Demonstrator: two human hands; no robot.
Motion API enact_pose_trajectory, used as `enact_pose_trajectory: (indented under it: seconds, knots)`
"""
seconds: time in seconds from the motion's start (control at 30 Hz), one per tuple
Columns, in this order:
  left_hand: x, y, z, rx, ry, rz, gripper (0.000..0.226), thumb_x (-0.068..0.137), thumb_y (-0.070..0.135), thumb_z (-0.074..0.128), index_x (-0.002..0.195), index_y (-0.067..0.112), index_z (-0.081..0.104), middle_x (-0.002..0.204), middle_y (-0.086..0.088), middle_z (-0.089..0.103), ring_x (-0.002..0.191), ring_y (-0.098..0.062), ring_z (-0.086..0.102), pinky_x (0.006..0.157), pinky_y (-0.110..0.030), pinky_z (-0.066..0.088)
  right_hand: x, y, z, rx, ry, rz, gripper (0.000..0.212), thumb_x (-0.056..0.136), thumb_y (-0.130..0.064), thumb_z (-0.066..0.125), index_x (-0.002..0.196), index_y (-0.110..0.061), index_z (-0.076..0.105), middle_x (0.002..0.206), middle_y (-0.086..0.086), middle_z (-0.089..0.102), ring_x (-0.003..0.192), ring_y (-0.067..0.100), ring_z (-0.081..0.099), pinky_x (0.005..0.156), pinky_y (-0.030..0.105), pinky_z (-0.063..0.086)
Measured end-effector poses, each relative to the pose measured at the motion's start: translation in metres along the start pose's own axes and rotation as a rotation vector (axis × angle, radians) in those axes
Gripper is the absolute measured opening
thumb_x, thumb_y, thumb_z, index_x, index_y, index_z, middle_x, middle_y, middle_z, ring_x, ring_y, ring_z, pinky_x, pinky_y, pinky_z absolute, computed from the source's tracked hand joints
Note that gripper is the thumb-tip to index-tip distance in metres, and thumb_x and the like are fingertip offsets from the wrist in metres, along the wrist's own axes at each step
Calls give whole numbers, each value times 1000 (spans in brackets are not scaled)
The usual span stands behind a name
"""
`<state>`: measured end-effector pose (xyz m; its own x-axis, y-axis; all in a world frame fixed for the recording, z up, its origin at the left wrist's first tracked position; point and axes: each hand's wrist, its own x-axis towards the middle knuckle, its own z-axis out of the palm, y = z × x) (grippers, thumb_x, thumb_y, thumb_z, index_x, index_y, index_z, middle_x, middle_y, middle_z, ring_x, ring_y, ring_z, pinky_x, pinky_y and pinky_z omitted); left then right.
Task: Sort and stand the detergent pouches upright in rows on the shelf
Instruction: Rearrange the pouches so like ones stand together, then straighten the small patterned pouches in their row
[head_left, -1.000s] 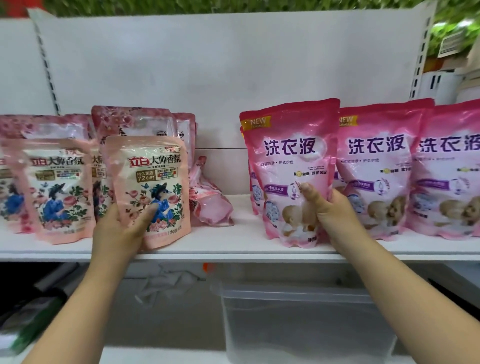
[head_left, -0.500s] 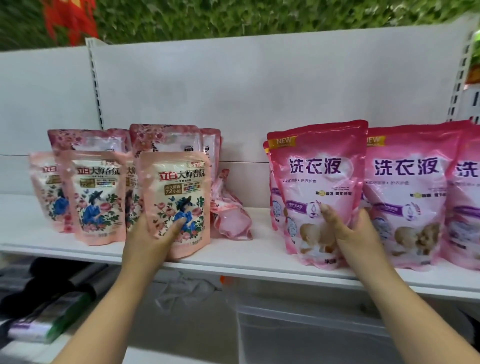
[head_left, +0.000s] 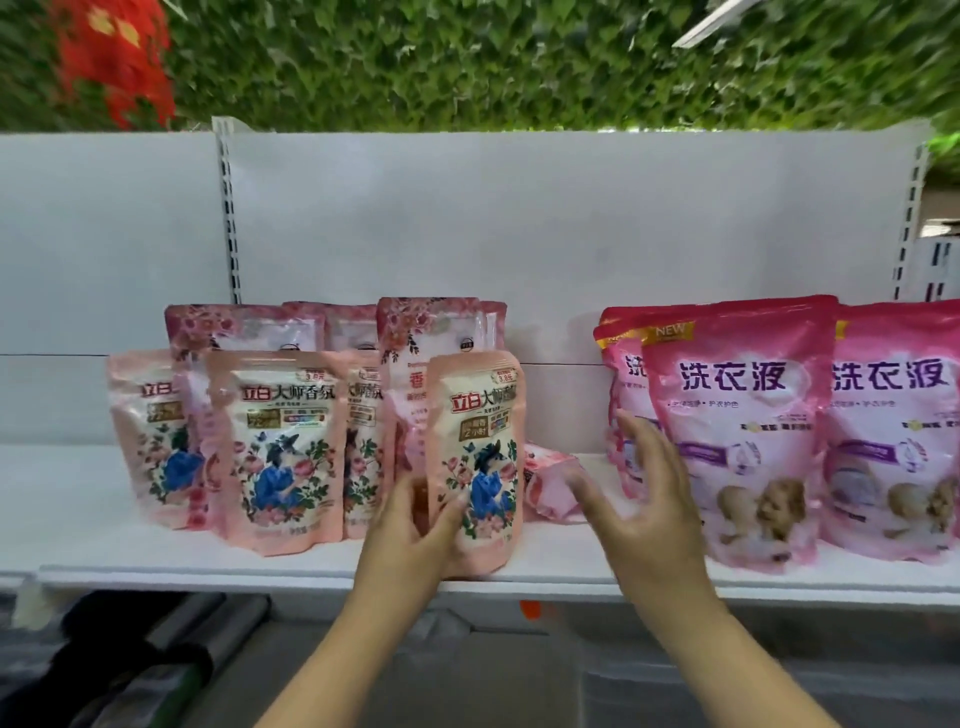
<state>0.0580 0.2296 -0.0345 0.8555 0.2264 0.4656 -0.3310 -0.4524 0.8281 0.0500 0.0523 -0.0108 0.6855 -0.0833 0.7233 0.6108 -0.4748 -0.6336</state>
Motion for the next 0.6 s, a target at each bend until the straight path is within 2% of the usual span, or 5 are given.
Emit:
enact_pose_trajectory:
  seconds: [0.13,0.2,0.3,0.47,0.6]
  knots:
    - [4,1,-13,-76,-72,48,9,87,30,58,79,33,55,80,16,63,76,2,58,61,-6,43,24,-15,56,181,-181,322,58,79,-41,64,129,-19,43,130,-3,45,116,12,44,89,22,41]
    - [1,4,-21,-94,-144,46,12,86,36,56,77,29,58,72,14,62,67,4,56,57,-6,41,28,-10,69,138,-159,366,51,67,-54,68,104,-23,52,118,1,55,107,17,54,89,33,48]
    - [1,10,-50,-79,-237,47,34,71,57,48,84,28,60,70,16,62,70,6,59,62,-10,43,30,-7,83,158,-113,389,75,34,-83,60,84,-28,53,101,2,64,97,23,62,85,47,51]
    - [30,56,-116,131,34,282,47,57,69,34,87,37,52,84,21,60,76,9,54,57,-7,39,52,-22,87,242,115,242,47,55,-73,62,84,-37,51,96,-5,63,99,22,57,87,41,48]
    - [95,76,-138,526,166,430,78,72,77,32,128,24,48,128,7,50,120,-12,43,96,-31,34,77,-21,85,193,-93,284,68,46,-75,56,94,-27,57,91,-8,67,93,19,63,91,45,48]
